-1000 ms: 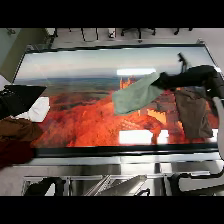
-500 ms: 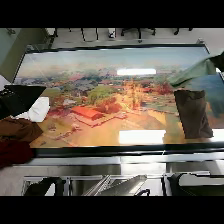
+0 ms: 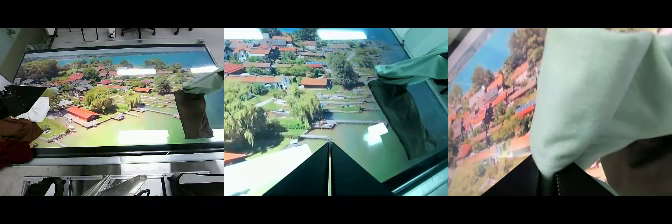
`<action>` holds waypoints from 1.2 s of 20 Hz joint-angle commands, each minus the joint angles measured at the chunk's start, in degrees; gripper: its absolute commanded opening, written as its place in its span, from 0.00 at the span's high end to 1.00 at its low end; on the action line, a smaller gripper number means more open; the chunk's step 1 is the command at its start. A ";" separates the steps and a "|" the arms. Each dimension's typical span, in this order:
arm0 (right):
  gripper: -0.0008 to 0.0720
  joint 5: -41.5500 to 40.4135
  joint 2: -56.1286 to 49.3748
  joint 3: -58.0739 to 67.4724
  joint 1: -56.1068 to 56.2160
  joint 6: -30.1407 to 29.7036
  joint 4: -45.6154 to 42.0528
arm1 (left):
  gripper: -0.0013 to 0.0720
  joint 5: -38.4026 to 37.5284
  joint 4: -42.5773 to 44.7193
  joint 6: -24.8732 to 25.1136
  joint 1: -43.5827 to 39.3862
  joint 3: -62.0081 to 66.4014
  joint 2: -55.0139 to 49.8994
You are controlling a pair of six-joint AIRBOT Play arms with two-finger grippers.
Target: Fold the shirts.
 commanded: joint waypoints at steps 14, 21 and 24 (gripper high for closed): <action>0.96 -17.44 8.37 -16.57 -2.97 12.70 -18.58 | 0.95 2.86 0.02 0.11 0.04 -0.02 0.04; 0.80 -22.14 8.79 -20.44 -3.08 19.39 -36.89 | 0.95 2.84 0.02 0.11 0.04 -0.02 0.04; 0.10 -26.49 8.79 -20.44 -3.08 21.59 -37.31 | 0.95 2.84 0.02 0.11 0.04 -0.02 0.04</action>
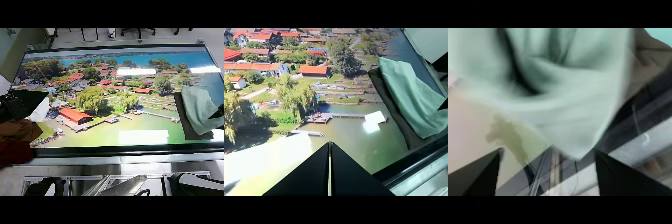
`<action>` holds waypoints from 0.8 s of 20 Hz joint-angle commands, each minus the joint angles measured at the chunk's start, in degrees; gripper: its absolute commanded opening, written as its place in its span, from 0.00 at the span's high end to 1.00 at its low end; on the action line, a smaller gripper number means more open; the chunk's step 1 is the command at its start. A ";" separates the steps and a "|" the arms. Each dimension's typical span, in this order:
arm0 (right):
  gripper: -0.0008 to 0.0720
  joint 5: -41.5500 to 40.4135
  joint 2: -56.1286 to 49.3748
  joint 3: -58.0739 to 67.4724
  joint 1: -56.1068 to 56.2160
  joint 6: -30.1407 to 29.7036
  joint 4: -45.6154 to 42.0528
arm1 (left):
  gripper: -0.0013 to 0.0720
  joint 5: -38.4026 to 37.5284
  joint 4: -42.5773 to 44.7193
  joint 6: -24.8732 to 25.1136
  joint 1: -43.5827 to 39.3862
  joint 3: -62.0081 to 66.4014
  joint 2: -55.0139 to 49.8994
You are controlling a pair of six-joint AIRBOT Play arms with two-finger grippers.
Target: Fold the shirts.
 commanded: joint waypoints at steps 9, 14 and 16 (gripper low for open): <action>0.13 -5.66 4.48 0.11 0.02 6.03 11.72 | 0.95 -0.94 0.02 1.09 0.07 -0.02 0.02; 0.93 2.93 10.43 -0.50 9.66 -7.10 21.99 | 0.95 -0.11 0.02 1.05 -0.70 -0.22 -1.33; 0.96 6.75 14.99 -3.93 17.11 -10.43 21.31 | 0.95 -1.90 0.00 1.01 -4.13 -4.11 -1.70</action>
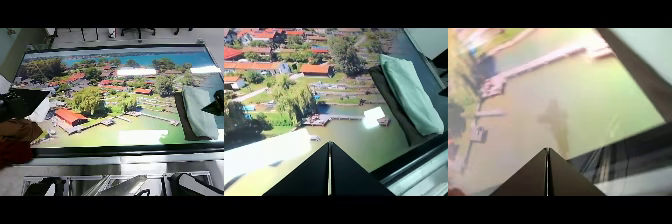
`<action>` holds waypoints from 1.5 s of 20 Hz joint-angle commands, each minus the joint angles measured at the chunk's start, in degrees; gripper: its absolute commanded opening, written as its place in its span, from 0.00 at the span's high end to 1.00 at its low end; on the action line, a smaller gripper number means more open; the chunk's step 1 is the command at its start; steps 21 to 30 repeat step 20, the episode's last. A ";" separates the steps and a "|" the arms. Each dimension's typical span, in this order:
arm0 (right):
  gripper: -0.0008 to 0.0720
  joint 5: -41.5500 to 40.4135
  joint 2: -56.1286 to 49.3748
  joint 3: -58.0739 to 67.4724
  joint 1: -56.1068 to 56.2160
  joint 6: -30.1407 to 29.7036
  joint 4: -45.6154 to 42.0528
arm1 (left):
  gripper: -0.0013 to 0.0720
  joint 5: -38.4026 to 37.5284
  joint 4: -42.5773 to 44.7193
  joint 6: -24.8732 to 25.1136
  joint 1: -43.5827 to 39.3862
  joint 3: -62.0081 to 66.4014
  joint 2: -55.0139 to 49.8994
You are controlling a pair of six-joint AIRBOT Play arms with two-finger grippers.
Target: Fold the shirts.
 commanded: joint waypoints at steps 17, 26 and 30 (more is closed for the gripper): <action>0.96 30.95 29.09 -37.16 45.11 -4.57 4.11 | 0.95 -23.19 0.00 -3.39 -23.54 -36.22 3.34; 0.96 30.95 29.07 -37.16 45.11 -4.57 4.11 | 0.95 -23.37 0.00 -3.39 -23.54 -36.22 3.34; 0.96 30.95 29.07 -37.16 45.11 -4.57 4.11 | 0.95 -23.37 0.00 -3.39 -23.54 -36.22 3.34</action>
